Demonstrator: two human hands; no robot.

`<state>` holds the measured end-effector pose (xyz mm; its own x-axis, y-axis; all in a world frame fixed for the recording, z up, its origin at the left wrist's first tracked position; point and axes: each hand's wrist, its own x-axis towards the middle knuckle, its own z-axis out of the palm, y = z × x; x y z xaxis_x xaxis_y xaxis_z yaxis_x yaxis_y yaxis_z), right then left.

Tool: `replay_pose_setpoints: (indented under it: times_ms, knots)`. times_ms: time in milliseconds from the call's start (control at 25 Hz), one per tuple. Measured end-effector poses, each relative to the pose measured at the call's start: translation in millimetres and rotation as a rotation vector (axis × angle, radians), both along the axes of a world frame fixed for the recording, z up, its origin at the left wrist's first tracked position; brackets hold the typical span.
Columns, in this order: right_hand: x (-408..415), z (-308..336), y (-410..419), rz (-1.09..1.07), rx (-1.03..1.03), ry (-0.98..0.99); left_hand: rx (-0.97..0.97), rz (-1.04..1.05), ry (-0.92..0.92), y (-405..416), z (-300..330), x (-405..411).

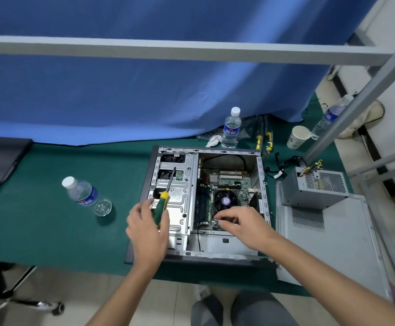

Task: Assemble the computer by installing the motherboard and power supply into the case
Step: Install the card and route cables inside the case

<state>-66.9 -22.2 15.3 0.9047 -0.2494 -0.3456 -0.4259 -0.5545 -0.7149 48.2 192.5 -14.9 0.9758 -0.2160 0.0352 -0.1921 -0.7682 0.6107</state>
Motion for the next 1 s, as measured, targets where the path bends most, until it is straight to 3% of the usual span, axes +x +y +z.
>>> replay_pose_setpoints:
  times_ms: [80,200,440,800,1000]
  knots:
    - [0,-9,-1,-0.016,0.014,0.046,0.089,0.114,0.133,12,-14,8]
    - [1,-23,1,0.012,0.024,0.092,0.202,0.129,0.288,14,-28,16]
    - [11,-51,-5,0.136,-0.027,0.112,0.433,0.192,0.062,3,-49,22]
    - [60,-110,-14,0.554,-0.42,-0.068,0.376,0.222,-0.029,5,-74,18]
    - [92,-136,-7,0.713,-0.517,-0.101,0.375,0.202,-0.05,6,-82,17]
